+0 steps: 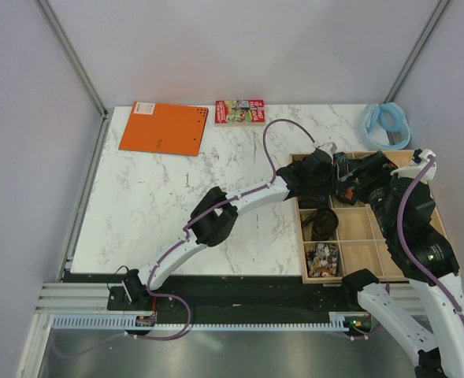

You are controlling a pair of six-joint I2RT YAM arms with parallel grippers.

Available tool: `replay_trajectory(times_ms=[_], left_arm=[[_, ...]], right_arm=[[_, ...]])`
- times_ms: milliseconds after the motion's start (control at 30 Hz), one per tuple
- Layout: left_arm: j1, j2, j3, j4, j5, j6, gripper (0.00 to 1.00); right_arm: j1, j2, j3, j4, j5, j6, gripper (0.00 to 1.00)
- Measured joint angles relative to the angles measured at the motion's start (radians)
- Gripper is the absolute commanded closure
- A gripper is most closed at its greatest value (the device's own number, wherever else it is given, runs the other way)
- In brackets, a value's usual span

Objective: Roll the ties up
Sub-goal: Place the tie in the storage box.

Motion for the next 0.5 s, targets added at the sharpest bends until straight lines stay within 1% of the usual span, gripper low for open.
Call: replay_trajectory(times_ms=[67,167,200,267,300,367,500], left_arm=[[0.000,0.000,0.000,0.000,0.003,0.000,0.93],[-0.001,0.000,0.002,-0.005,0.004,0.000,0.82],[-0.002,0.000,0.002,-0.006,0.004,0.000,0.69],[-0.002,0.000,0.003,-0.011,0.004,0.000,0.64],[-0.003,0.000,0.003,-0.013,0.004,0.000,0.59],[-0.004,0.000,0.004,-0.019,0.004,0.000,0.57],[-0.005,0.000,0.008,-0.025,0.008,0.002,0.51]], right_arm=[[0.000,0.000,-0.002,0.005,-0.001,0.000,0.11],[0.000,0.000,-0.002,0.005,-0.001,0.000,0.11],[0.000,0.000,-0.003,0.005,-0.001,0.000,0.11],[0.000,0.000,-0.003,0.005,-0.001,0.000,0.11],[0.000,0.000,-0.003,0.005,-0.002,0.001,0.11],[0.000,0.000,-0.003,0.005,-0.002,0.001,0.11],[0.000,0.000,-0.003,0.005,-0.008,0.004,0.11]])
